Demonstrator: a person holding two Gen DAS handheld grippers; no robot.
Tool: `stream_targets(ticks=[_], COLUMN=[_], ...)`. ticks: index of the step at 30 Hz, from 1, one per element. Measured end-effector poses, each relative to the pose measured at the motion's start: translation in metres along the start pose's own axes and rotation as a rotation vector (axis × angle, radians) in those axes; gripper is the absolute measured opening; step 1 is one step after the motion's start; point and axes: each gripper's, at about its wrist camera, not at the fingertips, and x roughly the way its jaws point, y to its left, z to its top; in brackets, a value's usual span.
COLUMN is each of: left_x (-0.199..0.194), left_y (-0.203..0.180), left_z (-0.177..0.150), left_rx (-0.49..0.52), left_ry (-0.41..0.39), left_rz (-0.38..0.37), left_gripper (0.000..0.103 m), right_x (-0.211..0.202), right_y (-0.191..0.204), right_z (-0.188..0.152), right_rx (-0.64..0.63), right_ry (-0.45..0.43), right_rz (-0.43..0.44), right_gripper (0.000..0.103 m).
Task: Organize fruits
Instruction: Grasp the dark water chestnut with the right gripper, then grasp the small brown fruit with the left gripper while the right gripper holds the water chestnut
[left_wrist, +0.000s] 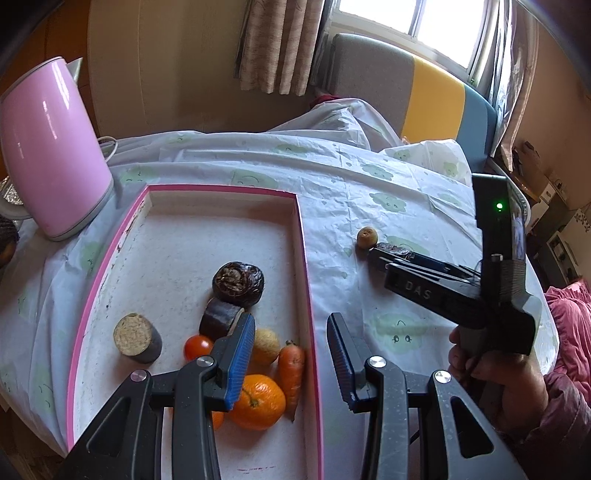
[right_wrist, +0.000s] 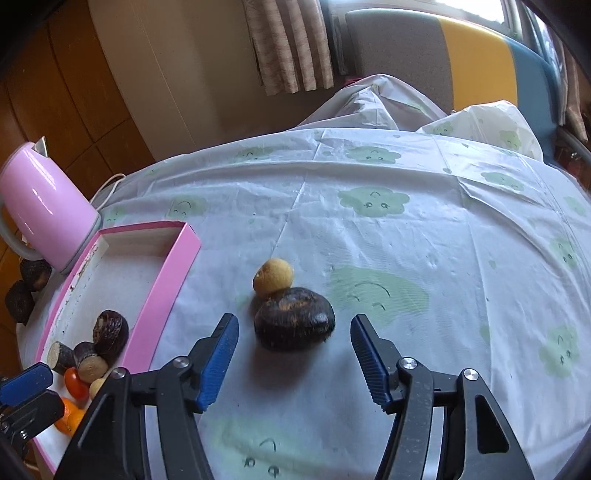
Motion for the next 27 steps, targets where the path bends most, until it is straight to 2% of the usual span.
stream_targets(ticks=[2, 8, 17, 27], left_x=[0.004, 0.016, 0.051, 0.094], left_y=[-0.004, -0.019, -0.045, -0.069], left_z=[0.004, 0.018, 0.046, 0.067], left_rx=[0.008, 0.030, 0.035, 0.038], left_ry=[0.004, 0.015, 0.068, 0.118], left_rz=[-0.003, -0.031, -0.094, -0.093], left_gripper=[0.041, 0.041, 0.041, 0.041], right_x=[0.005, 0.000, -0.022, -0.027], right_y=[0.001, -0.005, -0.032, -0.043], right_z=[0.002, -0.003, -0.020, -0.024], right_rx=[-0.014, -0.027, -0.033, -0.008], right_ry=[0.008, -0.014, -0.045, -0.060], right_rz=[-0.001, -0.027, -0.162, -0.142], right_gripper=[0.047, 0.046, 0.046, 0.047])
